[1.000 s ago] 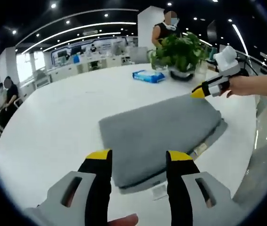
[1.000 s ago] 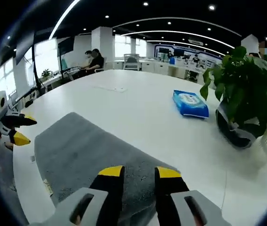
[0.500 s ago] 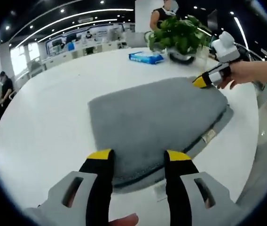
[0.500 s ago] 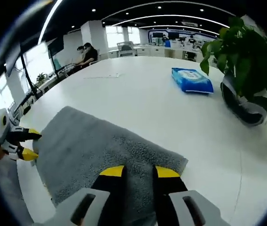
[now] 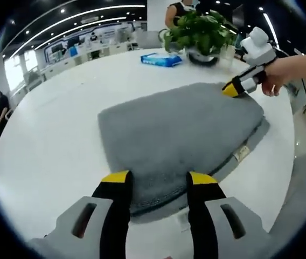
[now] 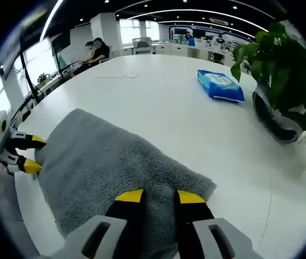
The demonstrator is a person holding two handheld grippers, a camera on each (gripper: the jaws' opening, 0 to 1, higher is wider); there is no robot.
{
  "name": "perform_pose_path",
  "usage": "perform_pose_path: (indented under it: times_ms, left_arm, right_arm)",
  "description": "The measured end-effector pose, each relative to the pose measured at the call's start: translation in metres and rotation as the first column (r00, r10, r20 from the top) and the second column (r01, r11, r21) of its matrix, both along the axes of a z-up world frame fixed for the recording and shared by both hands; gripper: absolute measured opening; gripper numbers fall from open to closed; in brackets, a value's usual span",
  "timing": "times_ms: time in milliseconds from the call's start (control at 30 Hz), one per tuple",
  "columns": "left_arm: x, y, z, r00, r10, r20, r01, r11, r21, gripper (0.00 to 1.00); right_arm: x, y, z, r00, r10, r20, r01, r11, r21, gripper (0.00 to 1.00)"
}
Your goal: Open the folded towel by lifting each exposed corner and separating the folded layers until the towel lies flat within the target outline without major curled edges
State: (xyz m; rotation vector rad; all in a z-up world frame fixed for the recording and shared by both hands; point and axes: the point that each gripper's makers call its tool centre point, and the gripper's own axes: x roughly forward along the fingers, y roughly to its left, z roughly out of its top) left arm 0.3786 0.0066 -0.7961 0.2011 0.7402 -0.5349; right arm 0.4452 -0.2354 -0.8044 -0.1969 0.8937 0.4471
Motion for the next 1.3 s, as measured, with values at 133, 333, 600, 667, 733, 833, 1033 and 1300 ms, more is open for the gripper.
perform_pose_path:
  times_ms: [133, 333, 600, 667, 733, 833, 1033, 1300]
  left_arm:
    - [0.001, 0.000, -0.002, 0.999, -0.042, -0.029, 0.042, 0.999, 0.021, 0.39]
    - [0.005, -0.002, -0.003, 0.988, -0.138, -0.073, 0.142, 0.989, 0.046, 0.37]
    - [0.012, -0.001, -0.005, 0.958, -0.259, -0.119, 0.269, 0.960, 0.075, 0.35]
    - [0.012, 0.000, -0.005, 0.954, -0.275, -0.122, 0.286, 0.955, 0.078, 0.34]
    - [0.013, 0.000, -0.005, 0.949, -0.289, -0.123, 0.300, 0.951, 0.078, 0.34]
    - [0.012, 0.000, -0.005, 0.941, -0.315, -0.122, 0.326, 0.941, 0.090, 0.34]
    - [0.013, 0.000, -0.005, 0.928, -0.348, -0.133, 0.363, 0.926, 0.108, 0.34]
    - [0.018, -0.001, -0.006, 0.899, -0.400, -0.181, 0.426, 0.894, 0.137, 0.35]
  right_arm:
    - [-0.007, -0.002, 0.000, 1.000, -0.025, -0.016, 0.025, 1.000, 0.003, 0.19]
    - [-0.018, -0.002, 0.000, 0.997, -0.055, -0.047, 0.055, 0.998, -0.013, 0.19]
    - [-0.041, 0.001, 0.000, 0.989, -0.128, -0.073, 0.127, 0.992, -0.025, 0.19]
    - [-0.046, 0.001, -0.001, 0.987, -0.145, -0.074, 0.144, 0.989, -0.028, 0.19]
    - [-0.052, 0.001, -0.001, 0.982, -0.173, -0.070, 0.171, 0.985, -0.022, 0.19]
    - [-0.060, 0.001, -0.001, 0.980, -0.189, -0.064, 0.188, 0.982, -0.013, 0.19]
    - [-0.068, 0.000, 0.000, 0.976, -0.217, -0.034, 0.218, 0.976, 0.012, 0.18]
    - [-0.074, 0.001, 0.000, 0.975, -0.223, 0.004, 0.222, 0.974, 0.038, 0.18]
